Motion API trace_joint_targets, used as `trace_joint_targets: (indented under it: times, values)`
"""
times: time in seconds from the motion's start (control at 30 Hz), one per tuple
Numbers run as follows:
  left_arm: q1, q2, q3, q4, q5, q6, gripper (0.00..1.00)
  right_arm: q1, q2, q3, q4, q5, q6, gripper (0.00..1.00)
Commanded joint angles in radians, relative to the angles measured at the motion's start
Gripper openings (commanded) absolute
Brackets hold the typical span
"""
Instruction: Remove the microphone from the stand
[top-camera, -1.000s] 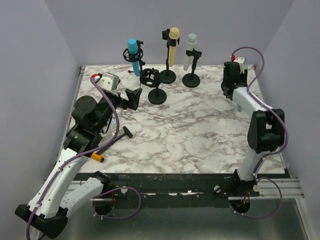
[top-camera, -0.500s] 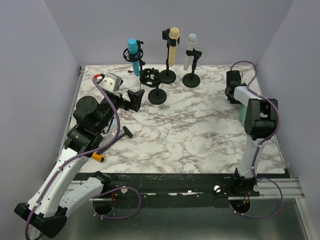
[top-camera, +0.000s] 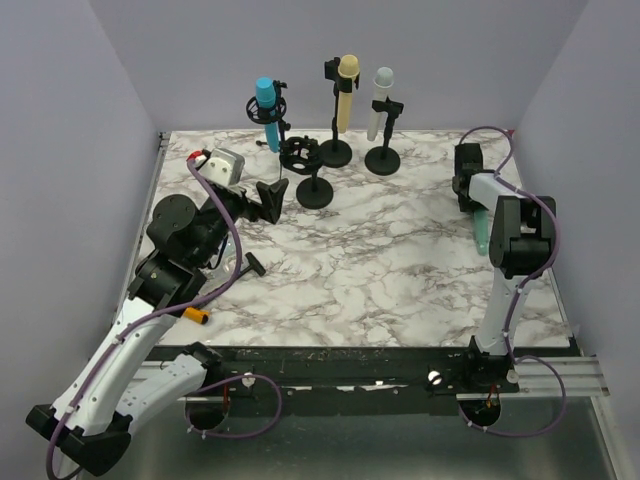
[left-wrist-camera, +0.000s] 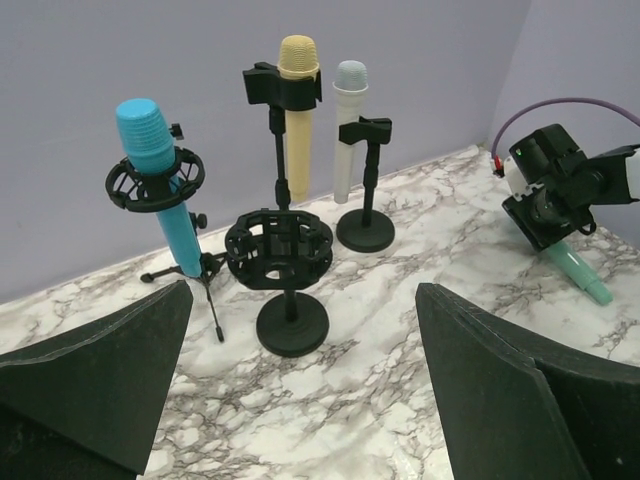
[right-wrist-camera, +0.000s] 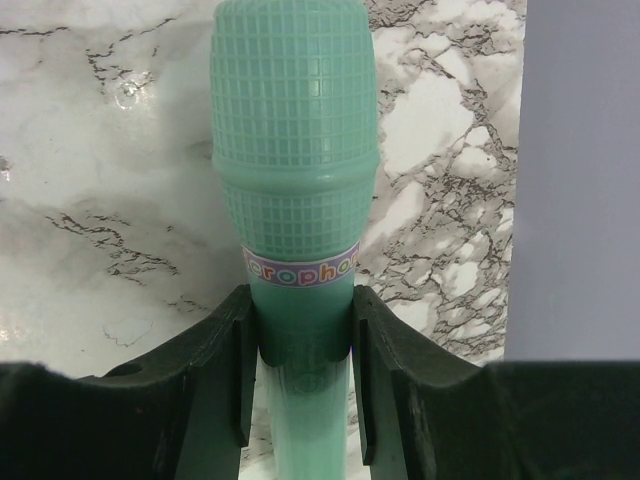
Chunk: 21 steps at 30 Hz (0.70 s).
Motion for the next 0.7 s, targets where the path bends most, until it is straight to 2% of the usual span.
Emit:
trace_joint_targets:
  times: [0.0,0.3,0.67]
  values:
    - [-0.018,-0.034,-0.014,0.028,-0.085,0.033,0.99,-0.009,0.031,0.005,-0.027,-0.036,0.031,0.21]
    - [-0.033,-0.036,-0.017,0.032,-0.1,0.049,0.98,-0.009,0.061,0.041,-0.066,-0.056,0.057,0.38]
    - [-0.034,-0.035,-0.018,0.032,-0.105,0.051,0.99,-0.009,0.064,0.05,-0.08,-0.074,0.078,0.52]
